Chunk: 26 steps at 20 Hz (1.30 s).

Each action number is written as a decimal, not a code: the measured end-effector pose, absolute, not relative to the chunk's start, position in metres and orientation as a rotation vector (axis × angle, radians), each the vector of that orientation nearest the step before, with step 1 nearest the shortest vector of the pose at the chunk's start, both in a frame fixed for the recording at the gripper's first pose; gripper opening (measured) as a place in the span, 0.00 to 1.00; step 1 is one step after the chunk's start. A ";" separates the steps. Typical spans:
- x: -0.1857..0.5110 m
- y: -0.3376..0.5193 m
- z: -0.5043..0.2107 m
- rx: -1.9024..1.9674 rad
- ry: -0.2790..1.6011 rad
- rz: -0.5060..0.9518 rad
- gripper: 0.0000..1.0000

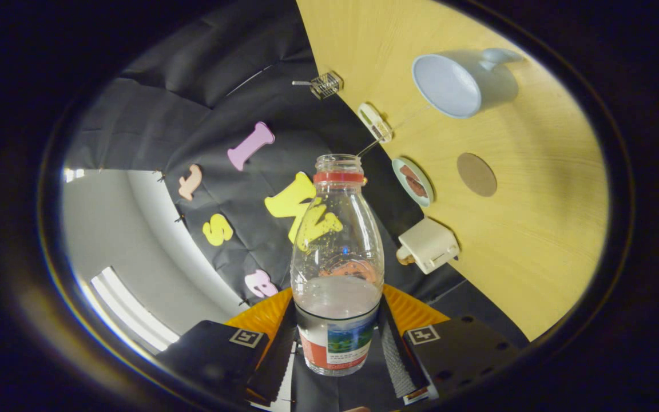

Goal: Take the bottle from table, then pour the juice into the cup, finally place the bottle on the coaster

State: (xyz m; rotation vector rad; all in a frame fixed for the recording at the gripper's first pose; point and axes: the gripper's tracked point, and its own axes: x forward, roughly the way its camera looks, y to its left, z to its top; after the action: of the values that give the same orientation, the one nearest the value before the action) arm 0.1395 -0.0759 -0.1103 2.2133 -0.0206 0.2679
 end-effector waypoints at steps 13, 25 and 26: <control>0.139 -0.081 -0.125 2.230 -0.021 0.246 0.76; 0.148 -0.061 -0.162 1.559 0.012 0.171 0.76; 0.150 -0.061 -0.166 1.500 0.012 0.171 0.76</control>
State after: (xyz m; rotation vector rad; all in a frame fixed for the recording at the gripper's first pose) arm 0.1498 -0.0605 -0.1661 1.5000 0.0122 0.1713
